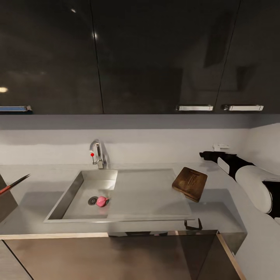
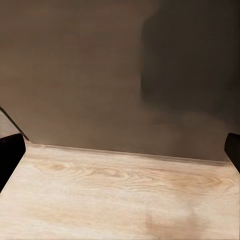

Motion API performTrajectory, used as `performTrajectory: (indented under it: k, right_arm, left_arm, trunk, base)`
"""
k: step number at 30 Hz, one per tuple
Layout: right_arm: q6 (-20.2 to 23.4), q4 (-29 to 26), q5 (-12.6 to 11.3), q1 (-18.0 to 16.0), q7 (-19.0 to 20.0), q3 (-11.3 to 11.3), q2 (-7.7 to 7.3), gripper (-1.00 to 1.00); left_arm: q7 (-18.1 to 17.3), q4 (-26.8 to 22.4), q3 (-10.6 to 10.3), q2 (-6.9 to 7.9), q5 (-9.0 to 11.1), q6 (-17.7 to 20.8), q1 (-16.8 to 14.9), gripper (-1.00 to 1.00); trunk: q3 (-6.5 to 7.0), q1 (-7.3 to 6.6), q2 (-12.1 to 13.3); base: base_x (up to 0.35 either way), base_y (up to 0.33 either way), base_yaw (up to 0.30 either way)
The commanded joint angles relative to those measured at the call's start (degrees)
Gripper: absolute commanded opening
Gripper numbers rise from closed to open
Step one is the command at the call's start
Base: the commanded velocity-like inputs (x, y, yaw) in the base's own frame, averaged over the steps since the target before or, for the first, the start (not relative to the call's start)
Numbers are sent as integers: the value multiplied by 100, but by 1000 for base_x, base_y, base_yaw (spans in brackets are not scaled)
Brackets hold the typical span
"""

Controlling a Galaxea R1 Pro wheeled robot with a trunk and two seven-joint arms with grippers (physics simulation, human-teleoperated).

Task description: In the kitchen, take the Vidalia onion out of the sink, dice it on the chopping board with the paring knife, put the diced onion into the bowl on the countertop, then place both the paring knife and the chopping board into the sink.

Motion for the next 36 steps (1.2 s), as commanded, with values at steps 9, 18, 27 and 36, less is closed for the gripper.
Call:
performTrajectory:
  k: [9,18,27,36]
  right_arm:
    - [28,-6,-3,-2,19,6,-1,100]
    - [32,-6,-1,-1,19,6,7,100]
    - [37,-6,-3,-1,19,6,11,100]
    - [37,-6,3,-1,19,6,69,100]
  left_arm:
    - [0,2,22,16,-8,-12,1,100]
    - [-26,12,27,56,-3,-12,26,100]
    - [-54,707,28,94,3,-12,69,100]
    - [-57,823,29,105,10,-12,336,100]
  trunk:
    - [-3,2,-5]
    - [-3,2,-5]
    - [-3,2,-5]
    - [-3,2,-5]
  base:
    - [0,0,0]
    - [0,0,0]
    - [0,0,0]
    - [0,0,0]
